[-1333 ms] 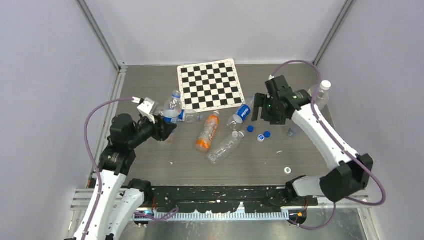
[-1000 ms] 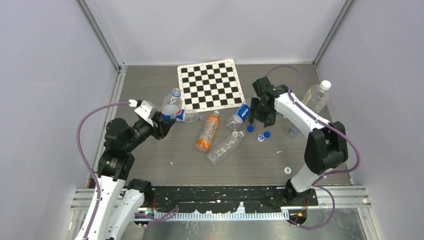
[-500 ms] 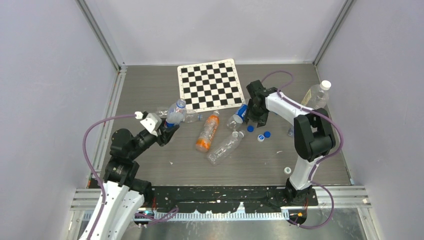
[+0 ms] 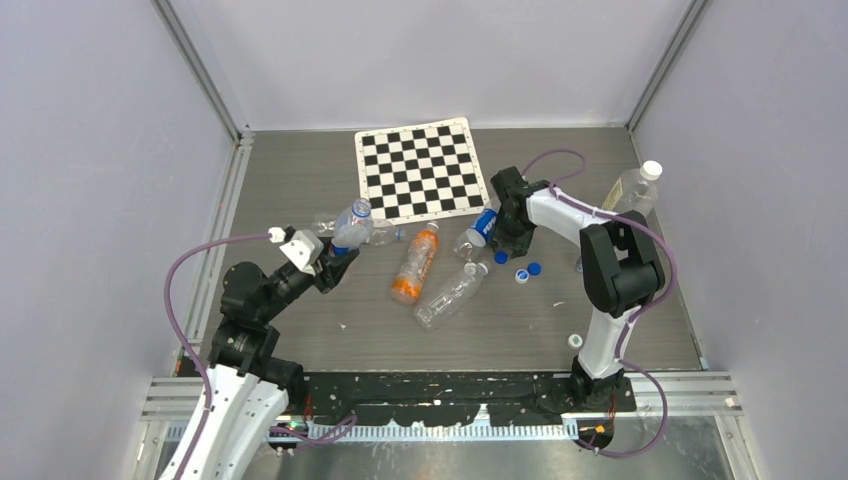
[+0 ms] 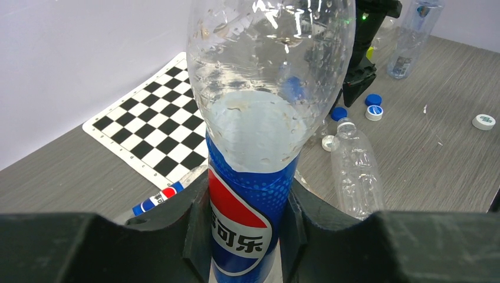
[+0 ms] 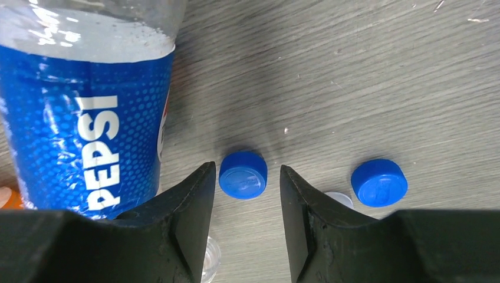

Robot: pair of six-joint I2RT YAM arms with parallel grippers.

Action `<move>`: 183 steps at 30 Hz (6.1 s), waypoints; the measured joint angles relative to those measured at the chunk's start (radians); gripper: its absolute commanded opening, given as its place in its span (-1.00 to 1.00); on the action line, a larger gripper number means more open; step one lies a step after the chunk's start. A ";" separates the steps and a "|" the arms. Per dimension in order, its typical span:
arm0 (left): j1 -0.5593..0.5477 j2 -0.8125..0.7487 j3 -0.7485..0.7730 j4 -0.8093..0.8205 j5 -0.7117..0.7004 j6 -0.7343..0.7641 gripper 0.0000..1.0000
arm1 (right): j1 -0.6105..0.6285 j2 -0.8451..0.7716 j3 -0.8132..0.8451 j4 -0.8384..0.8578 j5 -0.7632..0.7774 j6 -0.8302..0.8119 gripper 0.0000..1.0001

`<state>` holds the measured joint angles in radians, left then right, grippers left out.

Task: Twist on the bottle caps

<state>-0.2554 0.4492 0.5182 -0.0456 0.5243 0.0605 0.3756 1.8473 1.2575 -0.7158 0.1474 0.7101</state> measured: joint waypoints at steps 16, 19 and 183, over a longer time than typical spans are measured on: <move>-0.006 0.000 -0.001 0.000 0.000 0.001 -0.23 | 0.000 0.018 -0.027 0.038 -0.011 0.006 -0.09; -0.006 0.000 -0.001 0.000 0.000 0.001 -0.23 | 0.000 0.018 -0.029 0.041 -0.013 0.008 -0.09; -0.230 0.125 -0.089 -0.176 0.294 0.193 -0.36 | 0.606 -0.447 0.328 -0.195 -0.522 -0.745 -0.64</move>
<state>-0.4854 0.5739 0.4294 -0.2214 0.8188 0.2531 0.9817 1.4006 1.5860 -0.9112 -0.3744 -0.0353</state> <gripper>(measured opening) 0.358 0.394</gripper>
